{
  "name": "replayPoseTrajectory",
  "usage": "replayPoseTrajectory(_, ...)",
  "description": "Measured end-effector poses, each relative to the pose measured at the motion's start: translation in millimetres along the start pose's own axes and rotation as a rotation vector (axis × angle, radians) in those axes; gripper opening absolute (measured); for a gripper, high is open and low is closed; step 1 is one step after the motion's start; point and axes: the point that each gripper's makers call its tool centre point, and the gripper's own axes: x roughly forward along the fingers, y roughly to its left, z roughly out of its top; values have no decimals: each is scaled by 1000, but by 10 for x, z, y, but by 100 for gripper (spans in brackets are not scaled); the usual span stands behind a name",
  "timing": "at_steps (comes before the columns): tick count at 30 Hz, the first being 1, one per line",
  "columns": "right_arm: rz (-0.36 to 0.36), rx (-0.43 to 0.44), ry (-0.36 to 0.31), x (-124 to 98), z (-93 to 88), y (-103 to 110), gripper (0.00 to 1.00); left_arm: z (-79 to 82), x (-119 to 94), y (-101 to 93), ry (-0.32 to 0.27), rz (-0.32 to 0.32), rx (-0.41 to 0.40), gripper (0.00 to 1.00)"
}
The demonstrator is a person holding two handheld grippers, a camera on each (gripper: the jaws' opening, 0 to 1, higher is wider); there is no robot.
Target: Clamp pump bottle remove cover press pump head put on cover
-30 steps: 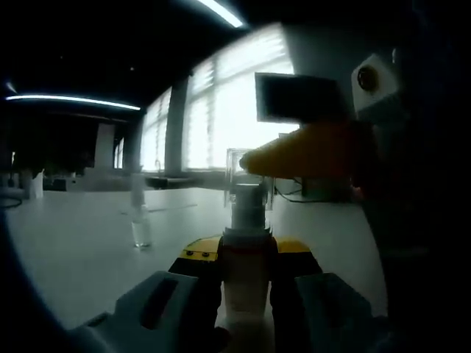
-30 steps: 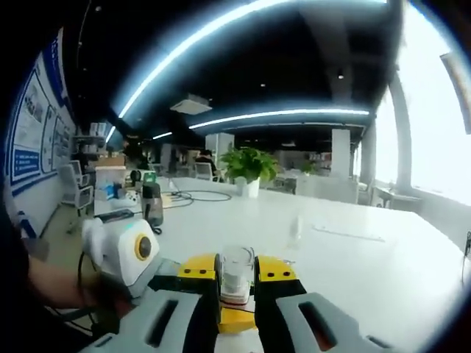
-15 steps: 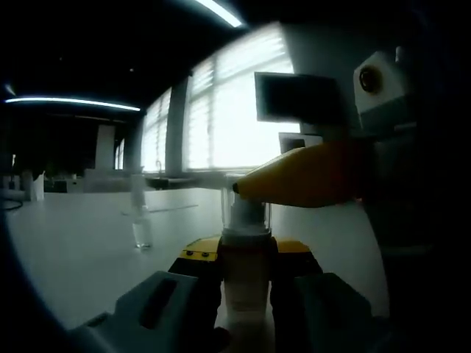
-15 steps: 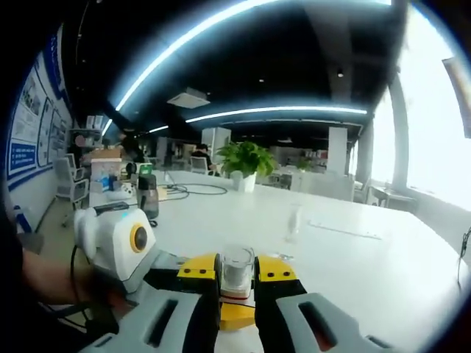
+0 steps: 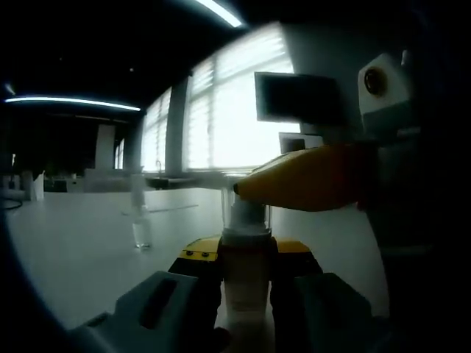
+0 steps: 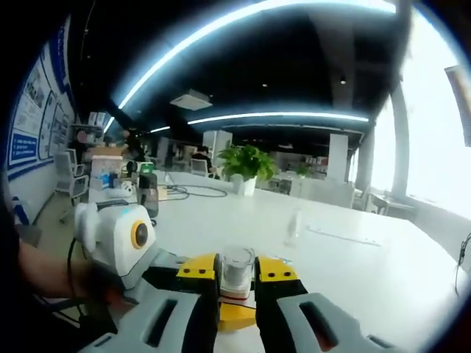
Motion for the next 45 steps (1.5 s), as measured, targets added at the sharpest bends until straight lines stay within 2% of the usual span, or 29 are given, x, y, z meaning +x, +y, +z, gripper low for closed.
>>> replayPoseTrajectory(4, 17, -15, -31, 7, 51, -1, 24, -2, 2, -8, 1, -3, 1, 15)
replayPoseTrajectory(11, 29, -29, -21, 1, 24, 10, 24, -4, 2, -16, 3, -3, 0, 15)
replayPoseTrajectory(17, 57, -7, -41, -21, 49, 32, 31, -7, 2, -18, 5, -3, 1, 15)
replayPoseTrajectory(20, 73, 9, -65, -57, 96, 11, 31, -9, 5, -15, 5, -4, -2, 15)
replayPoseTrajectory(23, 81, 9, -95, -98, 153, -39, 31, -11, 6, -13, 5, -5, -3, 15)
replayPoseTrajectory(30, 92, 65, -108, -179, 194, -228, 32, -9, 8, -17, 6, -5, -12, 15)
replayPoseTrajectory(37, 82, 48, -136, -248, 243, -288, 31, -12, 9, -13, 6, -5, -14, 15)
replayPoseTrajectory(45, 75, 38, -163, -307, 209, -532, 30, -19, 8, -9, 8, -4, -18, 15)
